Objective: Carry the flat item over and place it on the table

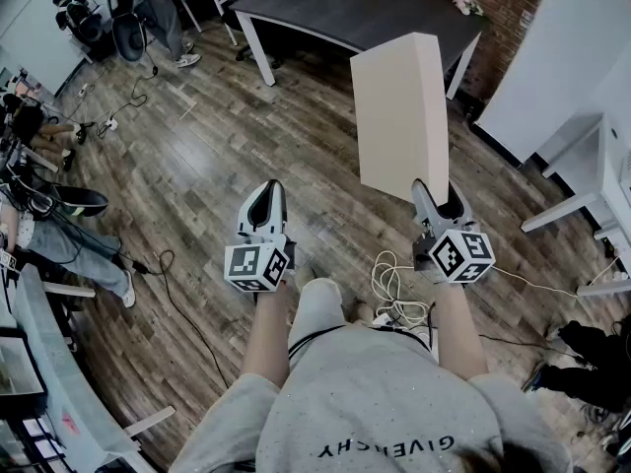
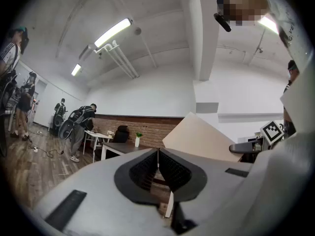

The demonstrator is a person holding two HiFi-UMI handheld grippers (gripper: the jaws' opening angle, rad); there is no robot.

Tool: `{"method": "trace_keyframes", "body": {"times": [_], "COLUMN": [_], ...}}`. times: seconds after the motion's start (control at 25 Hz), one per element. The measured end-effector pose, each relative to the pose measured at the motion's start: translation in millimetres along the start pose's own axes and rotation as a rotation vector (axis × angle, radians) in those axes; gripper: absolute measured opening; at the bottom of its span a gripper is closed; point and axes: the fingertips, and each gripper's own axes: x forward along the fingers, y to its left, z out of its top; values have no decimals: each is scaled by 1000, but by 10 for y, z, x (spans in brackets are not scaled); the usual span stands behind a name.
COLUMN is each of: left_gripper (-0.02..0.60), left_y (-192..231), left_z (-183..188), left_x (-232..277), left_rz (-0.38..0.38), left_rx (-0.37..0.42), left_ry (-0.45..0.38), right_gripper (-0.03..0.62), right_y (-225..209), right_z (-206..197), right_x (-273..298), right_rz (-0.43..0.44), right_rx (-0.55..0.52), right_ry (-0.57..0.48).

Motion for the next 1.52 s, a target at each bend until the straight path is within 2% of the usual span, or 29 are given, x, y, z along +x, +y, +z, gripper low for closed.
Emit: {"method": "trace_keyframes", "body": {"times": [0.2,0.36,0.8,1.12,1.52], "left_gripper": [6,6,5,6,6], "left_y": [95,333,1001,1643,2348], "left_z": [-30,-88,-170,-326,-304], "left_x": [194,460,1622,2254,3065], "left_rz": [-23,-28,-67,-50,-79], "left_rx": [-1,-14,-63,-90,-98], "left_ry": [-2,7,40,74,84], "right_gripper": [276,276,276,276,276], "right_y": [38,66,-14,-16,-9], "right_z": [27,-16,-227,-383,-400], "right_x": [198,506,1756,2679,3701], "right_rz": [-9,-13,-30,-16,-48], "right_rx": [-28,-7,80,87,116], "right_ry": [-25,-33,34,76,67]}}
